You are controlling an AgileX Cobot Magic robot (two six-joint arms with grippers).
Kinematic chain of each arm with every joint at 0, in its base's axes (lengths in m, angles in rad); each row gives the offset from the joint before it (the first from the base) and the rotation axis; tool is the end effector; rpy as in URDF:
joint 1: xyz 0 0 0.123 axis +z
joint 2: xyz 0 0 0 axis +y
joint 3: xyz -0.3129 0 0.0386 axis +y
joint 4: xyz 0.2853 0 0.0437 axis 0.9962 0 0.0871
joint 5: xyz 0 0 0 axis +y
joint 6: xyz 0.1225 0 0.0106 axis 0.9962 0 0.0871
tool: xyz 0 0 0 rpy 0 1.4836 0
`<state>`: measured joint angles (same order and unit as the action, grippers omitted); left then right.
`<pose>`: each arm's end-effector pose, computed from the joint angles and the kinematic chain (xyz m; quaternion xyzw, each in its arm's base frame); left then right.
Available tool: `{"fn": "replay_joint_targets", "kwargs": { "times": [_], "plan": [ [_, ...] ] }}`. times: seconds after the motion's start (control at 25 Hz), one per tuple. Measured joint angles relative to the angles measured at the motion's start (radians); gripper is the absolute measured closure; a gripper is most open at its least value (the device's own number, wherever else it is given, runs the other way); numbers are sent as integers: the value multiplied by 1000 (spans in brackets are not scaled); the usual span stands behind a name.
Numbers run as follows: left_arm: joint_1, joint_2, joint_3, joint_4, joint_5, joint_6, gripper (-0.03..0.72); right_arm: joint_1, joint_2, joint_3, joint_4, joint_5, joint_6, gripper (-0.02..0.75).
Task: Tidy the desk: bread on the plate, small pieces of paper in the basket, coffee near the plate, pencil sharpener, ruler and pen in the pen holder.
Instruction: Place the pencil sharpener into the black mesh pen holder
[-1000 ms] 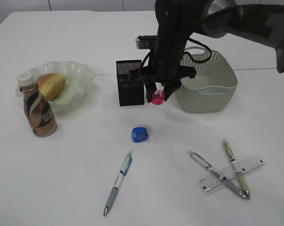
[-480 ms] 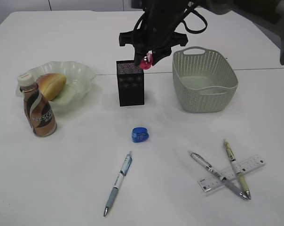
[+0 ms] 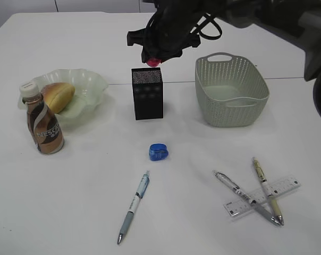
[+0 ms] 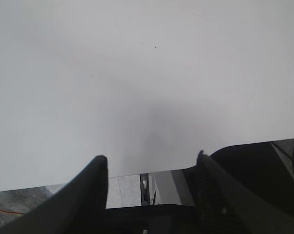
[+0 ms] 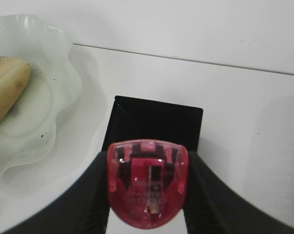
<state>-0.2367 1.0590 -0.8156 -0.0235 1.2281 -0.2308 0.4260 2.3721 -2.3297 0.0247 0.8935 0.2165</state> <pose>0.1846 -0.0473 0.2676 0.0000 0.9956 -0.0326 0.0879 0.5633 0.2582 0.2522 -0.0940 0.9307 0.1227 0.3314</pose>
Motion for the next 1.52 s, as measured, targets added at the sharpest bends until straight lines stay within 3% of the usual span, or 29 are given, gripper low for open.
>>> {"fn": "replay_joint_targets", "kwargs": {
  "times": [0.48,1.2,1.52],
  "plan": [
    [0,0,0,3,0,0,272,0,51,0,-4,-160,-27,442],
    [0,0,0,17,0,0,272,0,121,0,-4,-184,-30,442],
    [0,0,0,17,0,0,272,0,121,0,27,-186,-31,384]
  ]
}}
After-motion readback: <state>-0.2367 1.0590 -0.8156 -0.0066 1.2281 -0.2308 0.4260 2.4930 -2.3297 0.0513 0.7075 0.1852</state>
